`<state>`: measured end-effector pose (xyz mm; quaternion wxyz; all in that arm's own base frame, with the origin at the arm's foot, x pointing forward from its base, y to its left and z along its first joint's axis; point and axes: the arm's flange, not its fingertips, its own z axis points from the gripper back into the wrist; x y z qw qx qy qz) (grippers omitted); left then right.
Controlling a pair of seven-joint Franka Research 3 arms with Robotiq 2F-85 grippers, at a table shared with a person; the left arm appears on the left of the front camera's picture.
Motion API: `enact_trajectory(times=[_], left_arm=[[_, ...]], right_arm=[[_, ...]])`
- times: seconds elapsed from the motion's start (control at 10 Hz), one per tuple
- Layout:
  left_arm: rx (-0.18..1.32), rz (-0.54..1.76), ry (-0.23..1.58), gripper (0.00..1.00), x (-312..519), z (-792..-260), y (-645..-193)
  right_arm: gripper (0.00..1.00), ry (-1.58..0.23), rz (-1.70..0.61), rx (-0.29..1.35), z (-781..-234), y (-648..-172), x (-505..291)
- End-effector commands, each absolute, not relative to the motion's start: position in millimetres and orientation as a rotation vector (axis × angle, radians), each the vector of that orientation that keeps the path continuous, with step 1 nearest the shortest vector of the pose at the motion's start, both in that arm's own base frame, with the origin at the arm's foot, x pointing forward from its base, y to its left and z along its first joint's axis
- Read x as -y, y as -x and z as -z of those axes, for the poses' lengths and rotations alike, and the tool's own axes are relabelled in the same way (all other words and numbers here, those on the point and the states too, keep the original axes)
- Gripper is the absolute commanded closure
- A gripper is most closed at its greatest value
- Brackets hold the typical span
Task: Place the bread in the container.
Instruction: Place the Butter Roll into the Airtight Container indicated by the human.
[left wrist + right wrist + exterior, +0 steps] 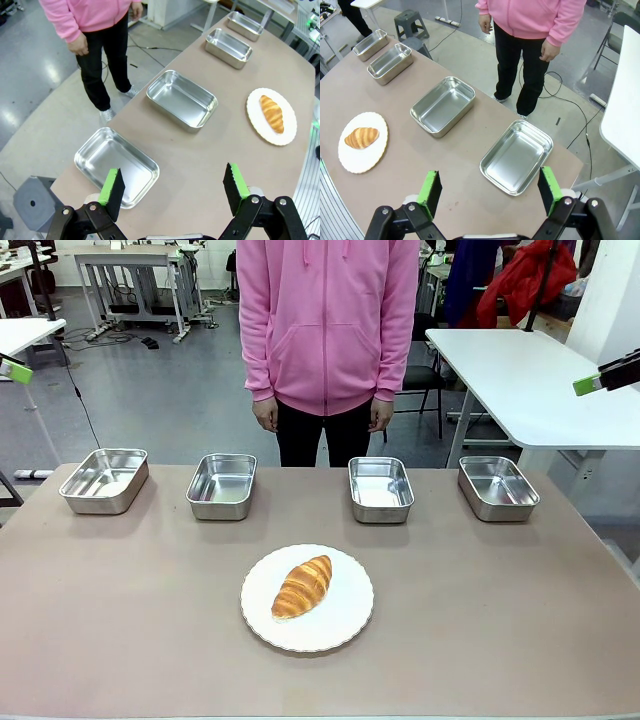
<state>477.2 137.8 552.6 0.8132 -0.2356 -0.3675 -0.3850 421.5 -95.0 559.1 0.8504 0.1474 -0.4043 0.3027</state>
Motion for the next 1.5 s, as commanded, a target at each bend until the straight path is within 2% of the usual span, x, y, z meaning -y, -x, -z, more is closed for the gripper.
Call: enact_trajectory(times=[0.0,1.4], left_arm=[[0.787,0.829,0.505,0.00,-137.5,-554.4,-476.7],[0.787,0.829,0.505,0.00,-137.5,-554.4,-476.7]], right_arm=[[0.00,-0.327,-0.637,0.866,-558.6,-422.7,95.4],[0.00,-0.327,-0.637,0.866,-558.6,-422.7,95.4]])
